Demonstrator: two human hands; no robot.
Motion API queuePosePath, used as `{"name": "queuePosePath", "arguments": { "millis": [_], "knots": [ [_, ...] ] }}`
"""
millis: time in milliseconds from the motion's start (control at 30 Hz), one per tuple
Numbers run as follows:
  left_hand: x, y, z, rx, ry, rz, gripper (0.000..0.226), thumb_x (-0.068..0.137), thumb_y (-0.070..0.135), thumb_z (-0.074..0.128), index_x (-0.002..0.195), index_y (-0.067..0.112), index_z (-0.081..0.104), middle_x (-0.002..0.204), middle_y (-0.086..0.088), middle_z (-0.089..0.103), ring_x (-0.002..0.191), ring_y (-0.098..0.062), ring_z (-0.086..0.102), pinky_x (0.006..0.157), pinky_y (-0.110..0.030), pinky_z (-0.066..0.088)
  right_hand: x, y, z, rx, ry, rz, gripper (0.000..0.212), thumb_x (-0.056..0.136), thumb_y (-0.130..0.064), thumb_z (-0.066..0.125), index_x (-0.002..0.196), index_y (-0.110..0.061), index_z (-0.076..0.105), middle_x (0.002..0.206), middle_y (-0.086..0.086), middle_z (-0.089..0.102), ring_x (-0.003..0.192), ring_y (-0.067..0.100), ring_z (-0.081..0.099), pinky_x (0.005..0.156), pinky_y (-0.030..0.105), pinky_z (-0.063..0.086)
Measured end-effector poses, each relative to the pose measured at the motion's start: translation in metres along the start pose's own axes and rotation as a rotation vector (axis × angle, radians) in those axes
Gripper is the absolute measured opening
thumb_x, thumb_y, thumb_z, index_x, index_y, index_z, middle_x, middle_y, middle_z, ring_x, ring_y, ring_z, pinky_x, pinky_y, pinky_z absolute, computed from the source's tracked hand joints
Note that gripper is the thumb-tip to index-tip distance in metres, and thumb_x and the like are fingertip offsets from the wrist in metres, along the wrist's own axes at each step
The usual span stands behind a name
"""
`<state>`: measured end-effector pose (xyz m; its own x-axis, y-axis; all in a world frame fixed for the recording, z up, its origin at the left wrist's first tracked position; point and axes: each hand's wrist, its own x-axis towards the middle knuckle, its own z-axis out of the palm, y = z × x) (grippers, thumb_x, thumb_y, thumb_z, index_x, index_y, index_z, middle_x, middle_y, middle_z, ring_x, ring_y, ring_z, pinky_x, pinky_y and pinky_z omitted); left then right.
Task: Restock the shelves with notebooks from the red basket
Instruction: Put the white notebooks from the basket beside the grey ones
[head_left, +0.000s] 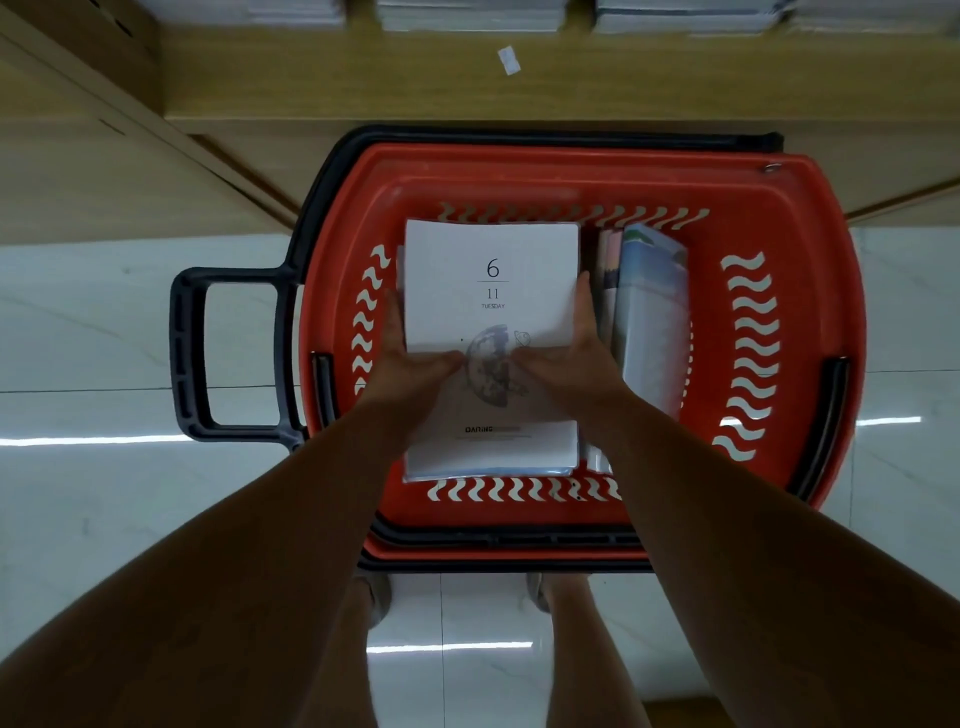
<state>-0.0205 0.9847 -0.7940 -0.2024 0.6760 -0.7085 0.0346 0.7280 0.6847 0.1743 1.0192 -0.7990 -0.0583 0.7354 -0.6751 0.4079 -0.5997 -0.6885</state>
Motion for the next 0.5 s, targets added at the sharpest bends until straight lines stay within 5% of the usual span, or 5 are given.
{"name": "queuePosePath", "arguments": {
  "millis": [67, 233, 500],
  "knots": [
    [-0.0046, -0.0019, -0.0005, -0.043, -0.007, -0.02, 0.092, 0.092, 0.009, 0.072, 0.16, 0.039, 0.018, 0.135, 0.004, 0.057, 0.109, -0.016, 0.063, 0.07, -0.026, 0.061, 0.0014, 0.0002, -0.0007, -0.025, -0.004, 0.015, 0.115, 0.092, -0.018, 0.078, 0.165, -0.036, -0.009, 0.162, 0.004, 0.035, 0.141, 0.025, 0.044, 0.104, 0.041, 0.053],
    [-0.0079, -0.0068, -0.0022, -0.136, -0.06, -0.025, 0.086, 0.092, 0.013, 0.072, 0.157, 0.043, 0.024, 0.136, 0.004, 0.061, 0.119, -0.025, 0.063, 0.092, -0.052, 0.059, 0.0087, 0.0011, -0.0027, -0.102, -0.007, -0.005, 0.116, 0.092, -0.019, 0.078, 0.166, -0.033, -0.009, 0.16, 0.004, 0.038, 0.126, 0.012, 0.042, 0.092, 0.028, 0.046],
    [-0.0043, -0.0021, 0.0008, -0.26, -0.022, -0.154, 0.085, 0.076, 0.034, 0.082, 0.151, 0.038, 0.041, 0.132, 0.001, 0.066, 0.118, -0.029, 0.066, 0.095, -0.055, 0.056, 0.0088, 0.0075, 0.002, -0.003, -0.015, -0.004, 0.116, 0.091, -0.011, 0.079, 0.167, -0.03, -0.006, 0.162, 0.004, 0.037, 0.143, 0.022, 0.042, 0.111, 0.039, 0.047]
  ]
}}
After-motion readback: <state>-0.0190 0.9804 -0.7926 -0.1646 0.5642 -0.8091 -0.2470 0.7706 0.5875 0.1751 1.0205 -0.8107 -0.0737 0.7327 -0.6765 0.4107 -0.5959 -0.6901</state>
